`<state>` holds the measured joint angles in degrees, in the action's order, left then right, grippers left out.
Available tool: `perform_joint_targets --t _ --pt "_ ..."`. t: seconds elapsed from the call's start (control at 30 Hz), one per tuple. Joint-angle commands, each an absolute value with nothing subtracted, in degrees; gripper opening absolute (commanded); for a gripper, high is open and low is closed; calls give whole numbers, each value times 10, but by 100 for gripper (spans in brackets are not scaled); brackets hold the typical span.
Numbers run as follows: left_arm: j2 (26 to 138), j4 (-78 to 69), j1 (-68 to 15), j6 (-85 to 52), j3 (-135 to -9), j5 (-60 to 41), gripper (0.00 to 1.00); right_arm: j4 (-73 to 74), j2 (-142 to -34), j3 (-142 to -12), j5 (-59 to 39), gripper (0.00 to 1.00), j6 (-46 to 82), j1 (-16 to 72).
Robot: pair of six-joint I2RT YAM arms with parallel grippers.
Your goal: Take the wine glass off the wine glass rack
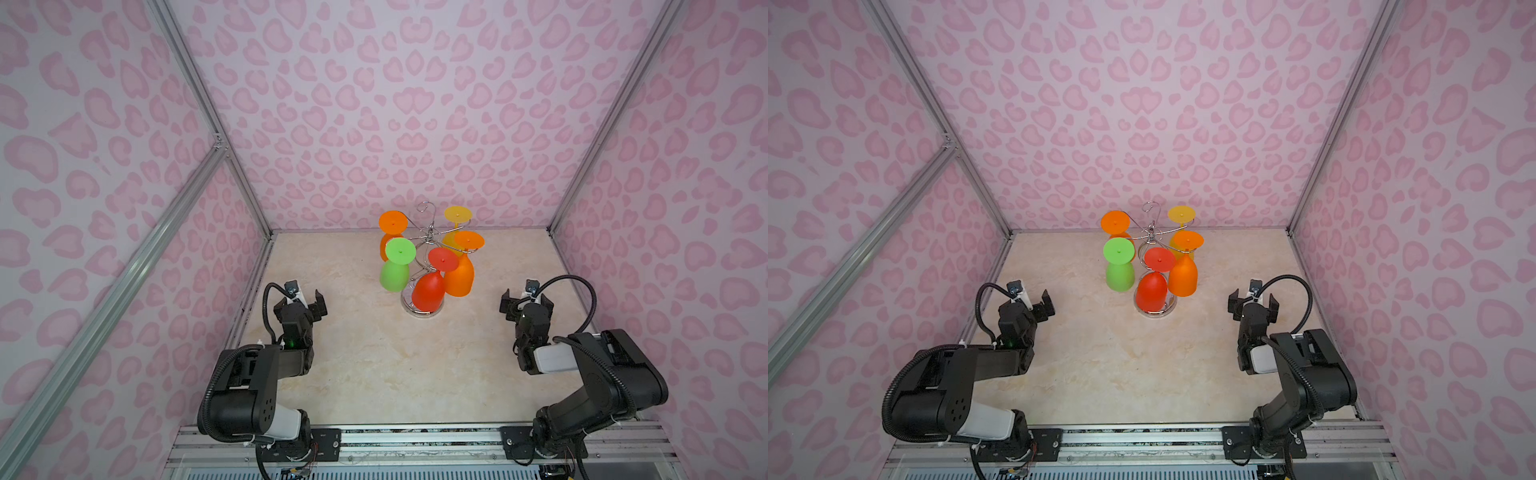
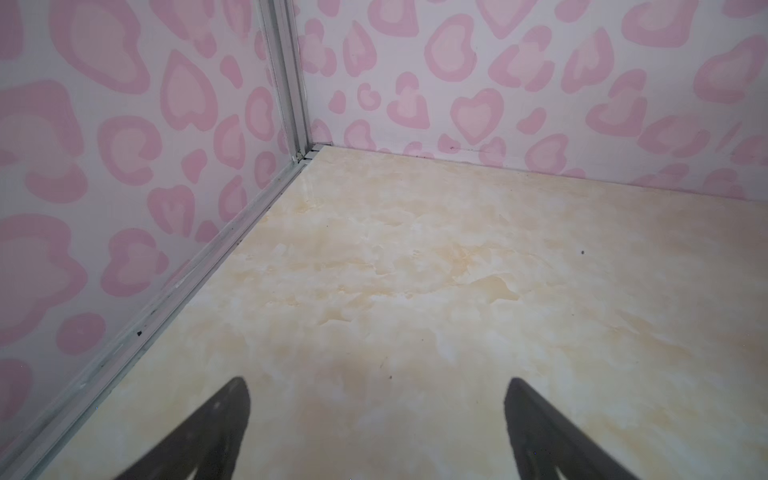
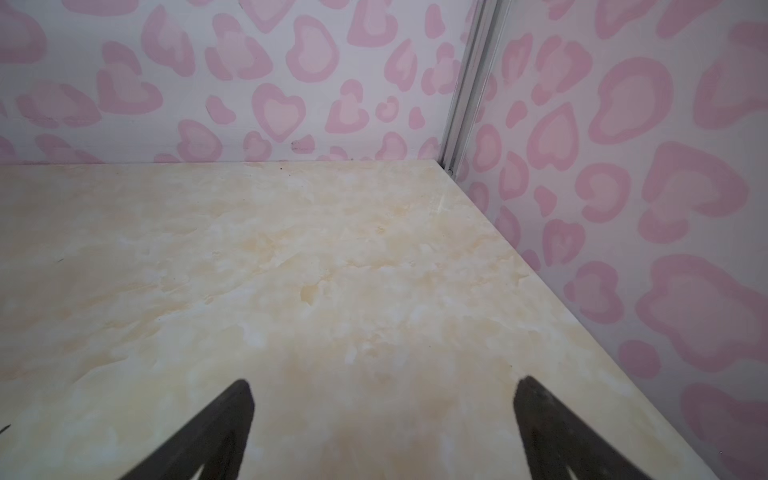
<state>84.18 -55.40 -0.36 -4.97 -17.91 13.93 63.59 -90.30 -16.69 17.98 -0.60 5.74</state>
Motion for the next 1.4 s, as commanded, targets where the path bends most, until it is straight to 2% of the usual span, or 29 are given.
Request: perform_joint_targets --t 0.0,1.3,1.37 --pt "842 -580 -3 -51 -178 141 97 656 -905 -164 181 98 -6 58" --pt "838 -585 -3 -52 -177 145 97 645 -902 -169 173 97 -1 52" --pt "801 -491 -3 -57 -212 159 97 615 -879 -175 185 94 0 54"
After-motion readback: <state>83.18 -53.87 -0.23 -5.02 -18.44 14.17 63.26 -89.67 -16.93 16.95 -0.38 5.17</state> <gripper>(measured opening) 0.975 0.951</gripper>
